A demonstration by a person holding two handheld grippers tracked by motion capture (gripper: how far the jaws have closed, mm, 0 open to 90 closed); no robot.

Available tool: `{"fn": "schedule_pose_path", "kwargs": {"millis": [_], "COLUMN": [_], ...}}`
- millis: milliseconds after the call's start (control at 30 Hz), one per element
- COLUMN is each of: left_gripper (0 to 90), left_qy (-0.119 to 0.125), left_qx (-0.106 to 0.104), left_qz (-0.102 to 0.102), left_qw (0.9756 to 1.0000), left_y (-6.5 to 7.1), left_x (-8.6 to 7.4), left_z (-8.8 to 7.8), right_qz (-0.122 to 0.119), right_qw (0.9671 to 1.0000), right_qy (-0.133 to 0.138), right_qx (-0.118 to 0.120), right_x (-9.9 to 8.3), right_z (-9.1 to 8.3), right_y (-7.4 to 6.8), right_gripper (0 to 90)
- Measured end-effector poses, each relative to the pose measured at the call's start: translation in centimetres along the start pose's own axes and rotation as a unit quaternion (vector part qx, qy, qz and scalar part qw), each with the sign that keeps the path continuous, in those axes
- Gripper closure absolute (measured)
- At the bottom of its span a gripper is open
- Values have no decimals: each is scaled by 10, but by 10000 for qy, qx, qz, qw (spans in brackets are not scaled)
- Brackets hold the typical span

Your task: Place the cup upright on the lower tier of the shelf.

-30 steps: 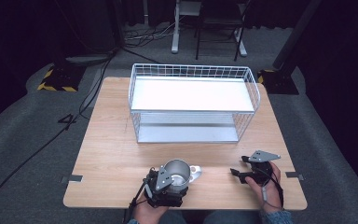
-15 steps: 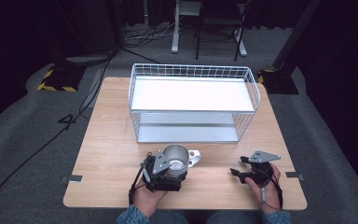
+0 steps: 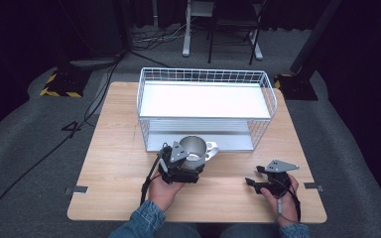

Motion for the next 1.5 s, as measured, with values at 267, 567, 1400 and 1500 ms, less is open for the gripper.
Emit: {"fn": "schedule_pose_path", "kwargs": {"millis": [267,567,1400,1500], "left_gripper": [91,91,91,91], "left_qy": [4,155,350,375], "left_qx": [223,467,726,930], "left_qz": [-99,-175,-8,-198], "left_qw": [9997,9986,9967,9948], "left_y": [-16,-37,-66,-69], "left_x": [8,12,26,25], "left_z": [19,37,75,78], "right_qz": [-4,-5,18,17], "right_qw": [10000,10000,10000,10000], "right_qy": [-5,-5,-9,-9], "right_qx": [-7,-8,-39,-39], "right_x": [0,0,0,0], "right_z": [0,0,0,0], "right_y": [0,0,0,0], "right_gripper": [302,302,292,291]}}
Point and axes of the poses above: each handheld gripper's, and its own axes: z roughly forward along the jaws, x roughly out of its top, y roughly to its right, the point moved 5 cm from there along z, roughly forward along the jaws, and after that the axes turned 6 degrees about -x, right-handed, at the moved point
